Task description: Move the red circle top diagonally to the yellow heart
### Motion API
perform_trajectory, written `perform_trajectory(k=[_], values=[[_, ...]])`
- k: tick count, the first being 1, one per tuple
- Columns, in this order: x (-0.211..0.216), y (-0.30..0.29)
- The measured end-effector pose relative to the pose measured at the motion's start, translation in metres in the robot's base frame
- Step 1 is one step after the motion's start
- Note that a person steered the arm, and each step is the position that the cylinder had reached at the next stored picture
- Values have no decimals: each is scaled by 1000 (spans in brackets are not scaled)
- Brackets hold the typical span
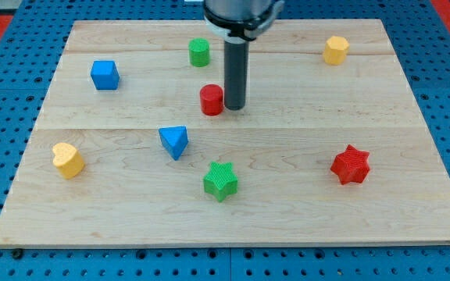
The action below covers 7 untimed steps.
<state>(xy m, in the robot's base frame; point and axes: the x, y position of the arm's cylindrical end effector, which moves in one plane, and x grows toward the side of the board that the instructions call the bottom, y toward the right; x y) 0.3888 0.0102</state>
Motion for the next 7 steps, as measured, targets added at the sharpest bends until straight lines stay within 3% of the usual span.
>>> perform_trajectory(k=[1,2,4,6,7], values=[[-14,-26],[13,-104],[13,-77],[78,-153],[63,-101]])
